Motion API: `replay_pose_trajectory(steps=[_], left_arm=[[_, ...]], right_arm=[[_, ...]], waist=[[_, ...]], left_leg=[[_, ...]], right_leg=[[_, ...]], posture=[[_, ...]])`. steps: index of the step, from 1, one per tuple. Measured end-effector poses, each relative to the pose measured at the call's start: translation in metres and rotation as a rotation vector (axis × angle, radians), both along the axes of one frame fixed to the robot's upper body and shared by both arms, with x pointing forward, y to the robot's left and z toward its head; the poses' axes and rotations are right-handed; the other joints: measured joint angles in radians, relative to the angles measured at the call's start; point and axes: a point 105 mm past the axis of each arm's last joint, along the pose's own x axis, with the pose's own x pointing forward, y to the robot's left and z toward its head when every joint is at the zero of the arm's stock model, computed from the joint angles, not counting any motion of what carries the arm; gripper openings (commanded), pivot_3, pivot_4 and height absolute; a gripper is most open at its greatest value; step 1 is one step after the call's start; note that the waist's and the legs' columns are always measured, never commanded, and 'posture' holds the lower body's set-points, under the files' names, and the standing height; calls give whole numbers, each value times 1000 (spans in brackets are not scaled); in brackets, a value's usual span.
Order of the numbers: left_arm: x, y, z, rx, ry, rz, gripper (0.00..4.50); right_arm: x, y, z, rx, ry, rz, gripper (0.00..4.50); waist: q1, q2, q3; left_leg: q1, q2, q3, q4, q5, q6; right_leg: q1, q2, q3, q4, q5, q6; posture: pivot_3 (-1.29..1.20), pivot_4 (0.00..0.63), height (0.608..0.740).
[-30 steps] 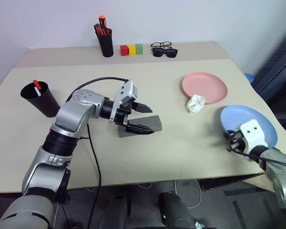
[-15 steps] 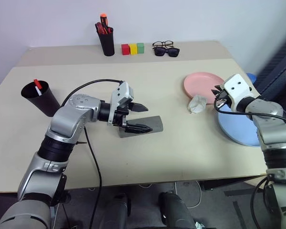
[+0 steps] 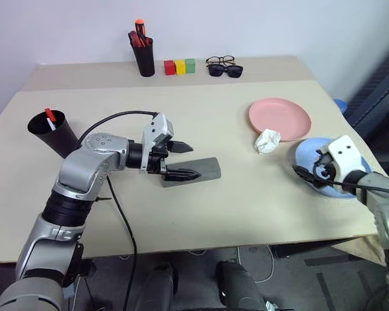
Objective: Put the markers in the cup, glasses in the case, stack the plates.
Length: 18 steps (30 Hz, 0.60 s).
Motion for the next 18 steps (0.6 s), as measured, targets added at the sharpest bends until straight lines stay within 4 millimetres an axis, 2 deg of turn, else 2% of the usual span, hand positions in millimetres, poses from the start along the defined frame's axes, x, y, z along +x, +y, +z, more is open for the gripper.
replay_pose_trajectory(steps=[3, 6, 11, 13, 18], left_arm=[[1, -3, 2, -4, -8, -14, 4500], [3, -3, 3, -6, -12, -16, 4500], [4, -1, 2, -5, -4, -9, 4500], [5, -1, 2, -3, -5, -7, 4500], [5, 1, 2, 1, -9, 2, 4500]], right_arm=[[-10, -4, -14, 15, 62, -31, 4347], [-13, -5, -22, 37, 90, -56, 3502], [-14, -6, -25, 46, 105, -67, 890], [-14, -6, -26, 48, 108, -70, 51], [-13, -6, -25, 48, 104, -78, 51]], waist=[[-1, 0, 0], [-1, 0, 0], [3, 0, 0], [3, 0, 0], [4, 0, 0]], left_leg=[[0, 0, 0, 1, 1, 1], [0, 0, 1, 3, 1, 1], [-1, 0, 1, 2, 1, 1], [-1, 0, 1, 2, 1, 1], [-1, 0, 1, 2, 1, 1]], right_leg=[[1, 0, 0, 1, -1, 1], [1, 0, 0, 1, -1, 1], [0, 0, 0, 1, 1, -1], [0, 0, 0, 0, 1, -1], [0, 0, 0, 0, 1, -1]], posture=[[0, 150, 740], [0, 150, 740], [0, 150, 740], [0, 150, 740], [0, 150, 740]])
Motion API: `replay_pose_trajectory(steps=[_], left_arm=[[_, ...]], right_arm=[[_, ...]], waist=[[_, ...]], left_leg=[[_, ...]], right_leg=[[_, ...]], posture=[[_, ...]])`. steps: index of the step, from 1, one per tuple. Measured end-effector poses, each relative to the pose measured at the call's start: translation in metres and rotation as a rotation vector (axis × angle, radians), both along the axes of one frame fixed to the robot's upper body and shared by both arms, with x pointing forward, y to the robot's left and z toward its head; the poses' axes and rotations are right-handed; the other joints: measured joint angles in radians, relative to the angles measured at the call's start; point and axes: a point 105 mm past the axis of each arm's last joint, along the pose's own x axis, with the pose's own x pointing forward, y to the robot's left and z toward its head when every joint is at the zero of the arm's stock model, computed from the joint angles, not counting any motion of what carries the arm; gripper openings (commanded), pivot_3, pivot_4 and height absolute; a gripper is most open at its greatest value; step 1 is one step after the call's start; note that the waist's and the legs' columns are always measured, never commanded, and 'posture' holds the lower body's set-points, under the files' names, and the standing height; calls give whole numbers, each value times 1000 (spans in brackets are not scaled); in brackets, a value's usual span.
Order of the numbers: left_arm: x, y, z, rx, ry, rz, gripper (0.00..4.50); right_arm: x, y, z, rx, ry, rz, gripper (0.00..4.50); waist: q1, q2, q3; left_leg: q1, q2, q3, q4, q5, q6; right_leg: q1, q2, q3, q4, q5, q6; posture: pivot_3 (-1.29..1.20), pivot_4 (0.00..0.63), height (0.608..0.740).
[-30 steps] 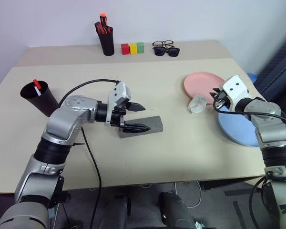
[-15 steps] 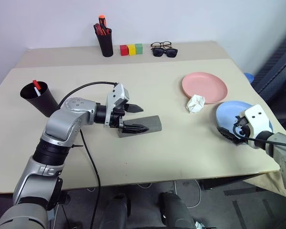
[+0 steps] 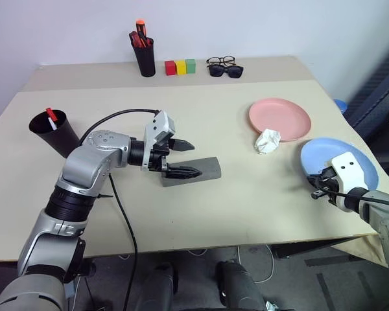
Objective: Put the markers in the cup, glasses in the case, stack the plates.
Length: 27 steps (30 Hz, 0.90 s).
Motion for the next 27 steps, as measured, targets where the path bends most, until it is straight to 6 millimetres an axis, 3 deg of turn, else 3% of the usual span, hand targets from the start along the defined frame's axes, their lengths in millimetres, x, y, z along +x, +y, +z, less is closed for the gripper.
replay_pose_trajectory(steps=[6, 10, 17, 25, 27], left_arm=[[-1, 1, 0, 6, -1, 4, 4500], [-2, 3, -2, 10, 1, 10, 4500], [-3, 5, -3, 16, 2, 32, 4500], [-5, 9, -3, -4, 2, 85, 4500], [-8, 13, -3, -3, 1, 107, 4500]], right_arm=[[6, 3, 4, -8, -34, -9, 51], [26, 7, 29, -62, -152, 8, 51], [72, 32, 71, -164, -302, 154, 51], [124, 51, 65, -221, -265, 308, 51], [133, 60, 61, -219, -252, 342, 603]], waist=[[-4, 0, 0], [-6, 0, 0], [-5, 0, 0], [-12, 0, 0], [-22, 0, 1]], left_leg=[[0, 0, 0, 0, 0, 0], [0, 0, 1, 0, 0, 0], [0, 0, 1, -1, 0, 0], [0, 0, 1, -5, 0, 0], [0, 0, 1, -6, 0, 0]], right_leg=[[0, 0, 0, 0, 0, 0], [0, 0, 0, 0, 0, 0], [-1, 0, 0, -1, 1, 1], [-3, 0, 0, -2, 2, 3], [-3, 0, 0, -2, 2, 3]], posture=[[0, 150, 740], [0, 150, 740], [0, 150, 740], [0, 150, 740], [0, 150, 740]])
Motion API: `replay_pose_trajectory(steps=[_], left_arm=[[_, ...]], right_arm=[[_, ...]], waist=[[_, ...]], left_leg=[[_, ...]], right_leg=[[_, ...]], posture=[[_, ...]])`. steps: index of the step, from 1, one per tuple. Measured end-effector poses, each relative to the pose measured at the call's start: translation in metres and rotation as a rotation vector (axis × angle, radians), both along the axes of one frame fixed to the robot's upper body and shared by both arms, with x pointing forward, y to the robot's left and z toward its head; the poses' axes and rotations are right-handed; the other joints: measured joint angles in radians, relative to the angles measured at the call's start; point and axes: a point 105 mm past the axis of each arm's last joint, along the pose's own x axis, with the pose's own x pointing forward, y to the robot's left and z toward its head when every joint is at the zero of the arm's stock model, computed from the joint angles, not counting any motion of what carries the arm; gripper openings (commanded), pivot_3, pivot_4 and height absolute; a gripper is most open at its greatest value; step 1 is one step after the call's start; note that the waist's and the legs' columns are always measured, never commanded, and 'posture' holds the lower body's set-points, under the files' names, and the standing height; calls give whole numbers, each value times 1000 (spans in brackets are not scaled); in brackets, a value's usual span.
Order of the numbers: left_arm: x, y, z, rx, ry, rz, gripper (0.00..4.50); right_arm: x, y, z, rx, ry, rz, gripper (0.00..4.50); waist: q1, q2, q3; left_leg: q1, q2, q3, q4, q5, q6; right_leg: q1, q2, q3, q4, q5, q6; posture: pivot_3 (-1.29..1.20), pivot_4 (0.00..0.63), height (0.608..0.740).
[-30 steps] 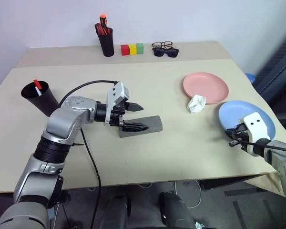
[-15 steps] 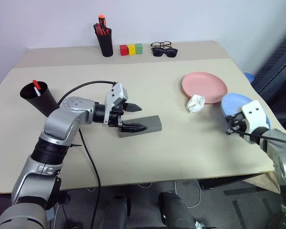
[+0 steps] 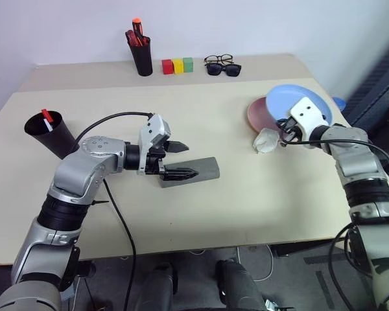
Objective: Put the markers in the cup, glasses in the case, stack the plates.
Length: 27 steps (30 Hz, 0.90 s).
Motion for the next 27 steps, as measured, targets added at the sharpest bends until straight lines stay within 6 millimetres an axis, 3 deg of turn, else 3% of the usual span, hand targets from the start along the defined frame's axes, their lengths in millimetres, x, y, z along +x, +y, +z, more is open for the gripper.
replay_pose_trajectory(steps=[2, 8, 11, 14, 21, 27], left_arm=[[-3, 3, -2, -3, 6, 22, 4500], [-7, 9, -3, -9, 21, 64, 4500], [-8, 9, -1, -15, 19, 71, 4500], [-9, 8, 0, -21, 18, 66, 4500], [-5, 8, 0, -25, 29, 62, 4500], [-5, 3, 2, -25, 16, 42, 4500]], right_arm=[[6, 3, -1, -9, 4, 14, 1336], [11, -2, -5, -8, -1, 3, 4444], [8, -5, 8, 145, -7, -8, 4444], [-9, -6, 15, 305, 37, 20, 4444], [-56, -6, -28, 438, 235, 24, 4444], [-56, 26, -34, 502, 211, 67, 4444]], waist=[[-4, 0, 0], [-7, 0, 0], [-7, 0, 0], [-2, 0, 0], [-8, 0, 0], [-13, 0, 0]], left_leg=[[0, 0, 0, 0, 0, 0], [0, 0, -1, 0, 0, 0], [0, 0, -1, 1, 0, -1], [0, 0, -3, 1, 0, -1], [1, 0, -2, 2, 0, -1], [4, 0, 0, 4, 1, -1]], right_leg=[[0, 0, 0, 0, 0, 0], [0, 0, 0, 0, 0, 0], [0, 0, 0, 1, 0, 0], [1, 1, -1, 1, 0, 0], [1, 0, 0, 2, 0, 0], [1, 1, 2, 9, 0, -1]], posture=[[0, 150, 740], [0, 150, 740], [0, 150, 740], [0, 150, 740], [0, 150, 740], [0, 150, 740]])
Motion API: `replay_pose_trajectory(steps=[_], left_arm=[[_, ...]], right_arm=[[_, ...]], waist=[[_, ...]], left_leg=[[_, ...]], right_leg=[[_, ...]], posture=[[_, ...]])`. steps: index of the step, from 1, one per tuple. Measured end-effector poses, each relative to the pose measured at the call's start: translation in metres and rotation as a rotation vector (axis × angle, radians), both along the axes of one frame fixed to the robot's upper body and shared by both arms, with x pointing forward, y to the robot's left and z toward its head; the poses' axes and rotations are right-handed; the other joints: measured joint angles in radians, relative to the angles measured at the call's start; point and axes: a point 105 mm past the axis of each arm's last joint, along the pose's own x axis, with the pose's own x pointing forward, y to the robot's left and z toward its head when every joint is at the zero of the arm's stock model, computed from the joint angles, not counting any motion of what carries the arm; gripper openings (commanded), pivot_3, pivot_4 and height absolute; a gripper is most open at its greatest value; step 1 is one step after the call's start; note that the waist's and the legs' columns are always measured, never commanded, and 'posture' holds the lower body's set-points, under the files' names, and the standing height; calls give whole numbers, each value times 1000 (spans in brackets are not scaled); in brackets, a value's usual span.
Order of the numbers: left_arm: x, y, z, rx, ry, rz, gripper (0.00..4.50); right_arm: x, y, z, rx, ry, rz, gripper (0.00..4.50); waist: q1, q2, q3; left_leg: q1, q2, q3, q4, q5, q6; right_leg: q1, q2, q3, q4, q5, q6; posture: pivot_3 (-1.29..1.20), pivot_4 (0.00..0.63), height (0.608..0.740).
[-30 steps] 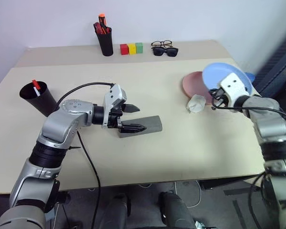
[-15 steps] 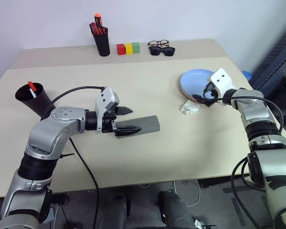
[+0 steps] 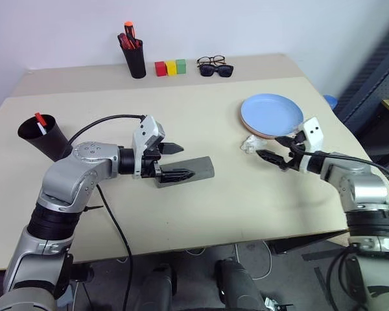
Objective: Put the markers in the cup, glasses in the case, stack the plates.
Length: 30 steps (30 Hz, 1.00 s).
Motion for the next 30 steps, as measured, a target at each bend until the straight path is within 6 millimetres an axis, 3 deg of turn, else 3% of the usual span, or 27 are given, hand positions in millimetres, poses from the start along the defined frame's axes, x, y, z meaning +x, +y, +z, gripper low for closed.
replay_pose_trajectory(steps=[6, 13, 16, 21, 25, 30], left_arm=[[2, 1, 0, 3, -6, 17, 4500], [3, 3, -1, 2, -29, 54, 4500], [3, 4, -2, 0, -32, 68, 4500], [4, 5, 3, -13, -64, 89, 4500], [7, 2, 6, -44, -93, 111, 4500], [17, 1, 17, -121, -181, 179, 4500]], right_arm=[[13, 12, -16, -19, -11, -26, 4444], [30, 3, -32, -143, -39, -88, 4444], [32, -2, -38, -167, -38, -113, 3647], [34, -5, -38, -182, -51, -125, 1156], [32, -2, -32, -164, -84, -127, 1156], [36, 2, -4, -85, -169, -137, 1156]], waist=[[6, 0, 0], [6, 0, 0], [6, 0, 0], [5, 0, 0], [5, 0, 0], [5, 0, 0]], left_leg=[[-1, 0, 0, 1, 0, 0], [-1, 0, 0, -1, 0, 0], [-1, 0, 0, -1, 0, 0], [-1, 0, 0, 0, 0, 0], [-1, 0, 0, 0, 0, 0], [-1, 0, 0, 0, 0, 0]], right_leg=[[0, 0, 0, 0, 0, 0], [-1, 0, 0, 0, 0, 1], [-1, 0, 0, 0, 0, 1], [-1, 0, 0, 0, 0, 0], [-1, 0, 0, 0, 0, 1], [-1, 0, 0, 0, 0, 1]], posture=[[0, 150, 740], [0, 150, 740], [0, 150, 740], [0, 150, 740], [0, 150, 740], [0, 150, 740]])
